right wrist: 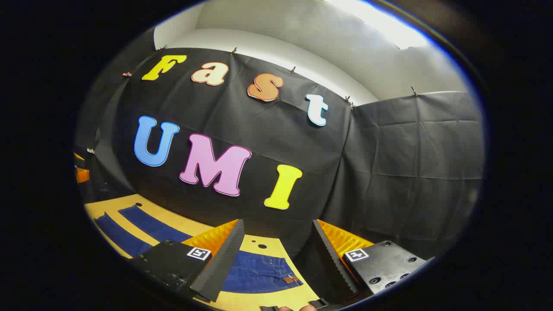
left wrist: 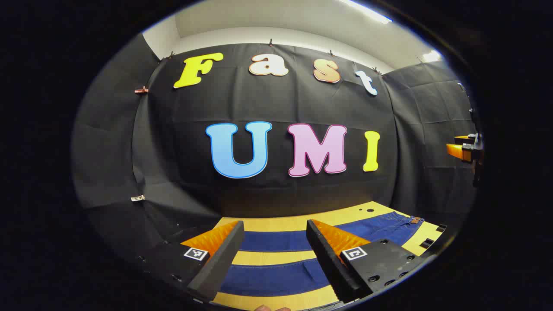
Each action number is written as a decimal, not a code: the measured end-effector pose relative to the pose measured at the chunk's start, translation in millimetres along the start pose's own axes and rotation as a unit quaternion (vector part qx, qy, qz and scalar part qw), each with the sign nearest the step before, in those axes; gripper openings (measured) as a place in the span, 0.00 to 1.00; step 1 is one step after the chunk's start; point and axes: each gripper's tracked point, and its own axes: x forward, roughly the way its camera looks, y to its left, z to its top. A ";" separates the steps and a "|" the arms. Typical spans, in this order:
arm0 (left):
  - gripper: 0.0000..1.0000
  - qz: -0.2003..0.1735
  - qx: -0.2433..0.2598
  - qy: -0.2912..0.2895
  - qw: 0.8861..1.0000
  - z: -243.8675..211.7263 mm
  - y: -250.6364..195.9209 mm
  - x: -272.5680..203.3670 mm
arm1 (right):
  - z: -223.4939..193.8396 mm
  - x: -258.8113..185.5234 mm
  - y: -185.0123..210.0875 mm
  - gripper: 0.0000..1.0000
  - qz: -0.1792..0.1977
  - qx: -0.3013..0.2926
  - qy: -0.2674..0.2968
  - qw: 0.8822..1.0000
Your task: Grasp the waist and the cuffs of the jeans and fold them to make the two legs overlap; first hold the waist and fold one-third of the jeans toward the cuffs, then hold the cuffs and fold the remaining one-third in the same direction to finish folding.
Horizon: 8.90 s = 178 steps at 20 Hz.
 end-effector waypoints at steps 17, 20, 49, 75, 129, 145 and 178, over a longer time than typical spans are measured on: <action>0.96 -0.016 0.042 0.021 0.999 -24.4 7.8 -1.3 | -28.1 -5.1 29.5 0.96 0.024 -0.056 0.022 0.998; 0.96 -0.046 0.078 0.043 0.995 -58.4 13.8 -6.6 | -33.9 4.0 40.2 0.96 0.045 -0.098 0.013 0.994; 0.93 -0.289 0.568 0.286 0.716 -361.4 85.4 63.5 | -355.0 103.1 84.1 0.96 0.337 -0.479 0.124 0.801; 0.13 -0.341 0.501 0.396 0.689 -387.7 82.2 97.8 | -477.2 103.7 46.5 0.13 0.396 -0.469 0.328 0.718; 0.97 -0.092 0.016 0.033 0.995 -18.0 -6.8 344.6 | -390.3 322.2 -6.2 0.98 0.089 0.006 0.410 0.908; 0.94 -0.066 -0.130 -0.030 0.989 37.7 -56.5 246.6 | -522.6 287.5 -28.4 1.00 -0.157 0.421 0.470 0.759; 0.96 0.083 -0.218 0.162 0.959 -115.7 122.6 208.4 | -298.9 188.7 435.4 0.11 0.292 0.259 0.427 0.816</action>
